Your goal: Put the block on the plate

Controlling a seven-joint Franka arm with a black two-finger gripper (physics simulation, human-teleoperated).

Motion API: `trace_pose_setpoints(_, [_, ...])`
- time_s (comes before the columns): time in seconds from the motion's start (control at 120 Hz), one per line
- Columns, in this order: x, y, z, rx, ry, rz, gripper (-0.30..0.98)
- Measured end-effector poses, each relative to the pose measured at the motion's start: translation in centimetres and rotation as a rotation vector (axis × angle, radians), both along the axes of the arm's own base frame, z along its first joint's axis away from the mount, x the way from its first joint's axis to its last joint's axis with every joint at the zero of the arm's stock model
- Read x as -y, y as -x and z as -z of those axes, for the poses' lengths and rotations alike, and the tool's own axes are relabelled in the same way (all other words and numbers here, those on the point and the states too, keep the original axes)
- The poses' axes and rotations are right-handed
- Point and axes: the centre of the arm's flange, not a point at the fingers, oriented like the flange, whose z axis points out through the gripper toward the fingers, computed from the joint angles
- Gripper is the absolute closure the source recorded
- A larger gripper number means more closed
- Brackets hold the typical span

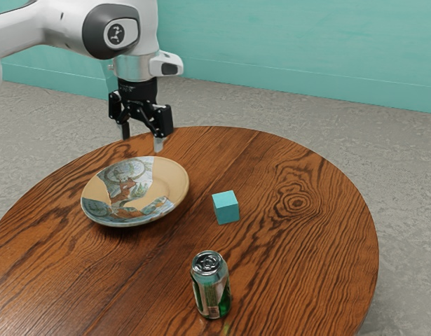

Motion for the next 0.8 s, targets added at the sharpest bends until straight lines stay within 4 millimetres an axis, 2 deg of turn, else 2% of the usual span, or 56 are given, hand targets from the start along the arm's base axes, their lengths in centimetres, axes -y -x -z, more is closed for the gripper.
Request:
trace_pose_setpoints(0.233, [0.4,-0.1,0.1,0.004,0.0,0.013,0.0])
trace_pose_setpoints(0.4, [1.8,-2.0,3.5,-0.01,-0.002,0.028,0.0])
trace_pose_setpoints(0.517, [4.8,-4.3,6.5,-0.009,0.013,0.076,0.0])
trace_pose_setpoints(0.608, [6.0,-6.4,8.3,0.008,0.029,0.117,0.0])
trace_pose_setpoints(0.8, [5.3,-11.7,12.9,0.028,0.071,0.19,0.0])
